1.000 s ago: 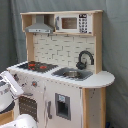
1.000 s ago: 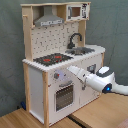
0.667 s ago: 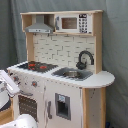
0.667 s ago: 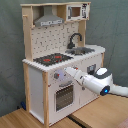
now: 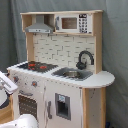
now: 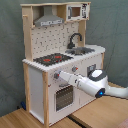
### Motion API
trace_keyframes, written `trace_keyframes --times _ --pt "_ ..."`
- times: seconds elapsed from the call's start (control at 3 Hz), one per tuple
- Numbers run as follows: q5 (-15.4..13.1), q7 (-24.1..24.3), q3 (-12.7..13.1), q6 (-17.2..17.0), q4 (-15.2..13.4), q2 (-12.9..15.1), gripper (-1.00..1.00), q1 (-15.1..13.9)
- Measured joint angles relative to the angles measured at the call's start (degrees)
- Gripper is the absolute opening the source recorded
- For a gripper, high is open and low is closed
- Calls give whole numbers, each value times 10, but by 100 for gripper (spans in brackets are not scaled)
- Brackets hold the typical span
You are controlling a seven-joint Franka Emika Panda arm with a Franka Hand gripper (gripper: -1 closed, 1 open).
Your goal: Play with the kitchen
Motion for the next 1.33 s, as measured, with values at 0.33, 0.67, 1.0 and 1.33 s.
trace_keyframes --times 0.33,0.67,1.0,1.33 --pt "0 -54 0 0 20 0 100 -16" --pt "0 -114 -1 0 42 1 100 -33" --pt "0 -173 1 1 49 1 100 -41" --pt "0 -230 10 1 46 2 100 -43"
